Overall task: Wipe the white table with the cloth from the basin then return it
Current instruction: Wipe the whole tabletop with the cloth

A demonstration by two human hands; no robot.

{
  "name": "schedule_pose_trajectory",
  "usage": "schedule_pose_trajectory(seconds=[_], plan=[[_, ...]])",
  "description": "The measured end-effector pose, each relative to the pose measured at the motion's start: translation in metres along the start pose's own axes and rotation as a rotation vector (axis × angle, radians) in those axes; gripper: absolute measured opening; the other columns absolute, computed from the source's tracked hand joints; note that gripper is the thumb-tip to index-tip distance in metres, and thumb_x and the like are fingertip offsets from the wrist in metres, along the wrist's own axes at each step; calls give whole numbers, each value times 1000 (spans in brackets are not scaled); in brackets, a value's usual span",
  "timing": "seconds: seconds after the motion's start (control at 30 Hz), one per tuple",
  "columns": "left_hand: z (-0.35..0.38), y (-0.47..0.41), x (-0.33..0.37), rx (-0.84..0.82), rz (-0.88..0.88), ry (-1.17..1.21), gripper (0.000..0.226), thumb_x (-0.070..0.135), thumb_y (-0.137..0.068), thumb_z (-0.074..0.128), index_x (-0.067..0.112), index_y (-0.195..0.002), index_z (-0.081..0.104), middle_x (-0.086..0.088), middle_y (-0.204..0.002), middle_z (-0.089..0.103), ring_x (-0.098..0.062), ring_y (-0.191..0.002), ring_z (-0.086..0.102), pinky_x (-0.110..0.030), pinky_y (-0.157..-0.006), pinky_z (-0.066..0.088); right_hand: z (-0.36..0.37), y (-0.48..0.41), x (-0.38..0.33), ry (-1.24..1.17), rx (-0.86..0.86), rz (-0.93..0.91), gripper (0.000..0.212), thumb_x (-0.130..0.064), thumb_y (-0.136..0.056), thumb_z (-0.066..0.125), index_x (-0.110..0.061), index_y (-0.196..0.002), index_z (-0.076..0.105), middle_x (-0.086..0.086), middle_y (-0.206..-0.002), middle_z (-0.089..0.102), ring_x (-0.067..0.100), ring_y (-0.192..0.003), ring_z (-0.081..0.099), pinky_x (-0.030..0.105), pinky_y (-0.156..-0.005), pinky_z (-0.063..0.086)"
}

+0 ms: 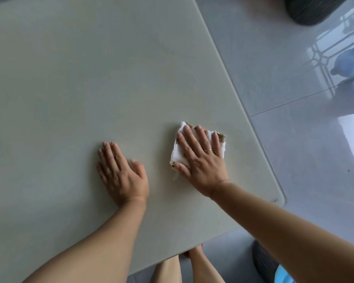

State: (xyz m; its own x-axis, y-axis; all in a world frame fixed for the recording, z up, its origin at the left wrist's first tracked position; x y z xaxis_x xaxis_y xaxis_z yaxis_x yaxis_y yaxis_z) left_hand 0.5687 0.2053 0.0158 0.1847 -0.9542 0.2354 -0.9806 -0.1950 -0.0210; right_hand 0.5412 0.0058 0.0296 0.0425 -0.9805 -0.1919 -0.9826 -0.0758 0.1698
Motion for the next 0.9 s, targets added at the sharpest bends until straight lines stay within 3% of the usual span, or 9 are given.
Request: schedule_pose_trajectory(seconds=[0.1,0.2,0.27,0.4,0.5,0.63,0.73,0.8,0.9], plan=[[-1,0,1,-17,4,-5,64,28,-85,35,1,-143,34,-18,-152,32,-34,-140,28,-48,-114,21,-11,-21,42,50,-5,21,70,-62,-91,27,-25,-150,17,-4,-158,12,22,-146,10,48,-117,3],[-2,1,0,-46,-6,-8,64,27,-85,35,1,-143,34,-17,-152,31,-33,-140,28,-47,-114,21,-12,-54,53,-89,36,502,69,-59,-94,25,-27,-151,3,-6,-159,-4,20,-146,-8,45,-114,-14],[-2,0,0,-63,-2,-11,64,27,-85,34,1,-143,33,-17,-152,31,-33,-141,28,-47,-113,21,-9,-70,25,-126,49,669,70,-58,-94,23,-25,-151,0,-5,-159,-10,22,-146,-13,48,-112,-18],[-4,-1,3,-94,-16,1,64,26,-84,33,-1,-143,35,-17,-152,32,-34,-140,28,-48,-113,22,-5,-77,-26,-61,-33,249,71,-61,-92,18,-25,-151,3,-7,-156,-11,24,-146,-11,49,-113,-18],[-6,-2,3,-113,-13,5,65,26,-83,34,-2,-142,36,-18,-151,32,-35,-140,29,-48,-113,21,-16,-85,9,29,-12,11,72,-65,-90,19,-27,-151,13,-9,-157,4,22,-147,4,45,-116,-5],[-5,-3,5,-128,-12,-11,66,27,-83,34,-1,-143,35,-18,-152,31,-34,-140,28,-48,-113,20,-28,-130,64,-50,11,329,70,-63,-92,19,-29,-151,2,-7,-160,-3,18,-147,-5,47,-116,-9],[-4,-2,3,-129,-8,-27,67,27,-82,34,-1,-143,34,-17,-152,30,-33,-141,26,-49,-113,21,-22,-156,32,-104,77,620,70,-58,-93,22,-26,-151,0,-5,-160,-7,22,-146,-9,54,-114,-11],[-4,-2,2,-133,-13,-40,68,28,-82,34,-1,-143,34,-17,-153,29,-32,-142,25,-49,-113,21,-17,-161,-4,-109,63,501,71,-58,-92,24,-25,-151,3,-3,-160,-5,26,-146,-7,55,-111,-15],[-5,-1,4,-140,-19,-45,68,28,-82,33,-2,-143,34,-19,-152,30,-34,-141,27,-50,-113,22,-18,-157,-18,-28,-20,48,72,-61,-91,20,-25,-151,6,-6,-160,-1,24,-147,-6,48,-110,-19]])
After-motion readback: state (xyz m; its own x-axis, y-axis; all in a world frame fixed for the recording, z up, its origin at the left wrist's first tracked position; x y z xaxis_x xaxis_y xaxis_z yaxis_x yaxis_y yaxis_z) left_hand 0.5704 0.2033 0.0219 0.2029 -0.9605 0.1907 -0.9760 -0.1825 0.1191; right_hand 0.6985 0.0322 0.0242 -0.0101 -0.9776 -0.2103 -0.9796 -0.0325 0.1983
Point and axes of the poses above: each hand's wrist, its own y-axis away from the middle knuckle, its own z-axis out of the palm, x = y × z, the point moved 3 cm from there along -y, towards the middle knuckle
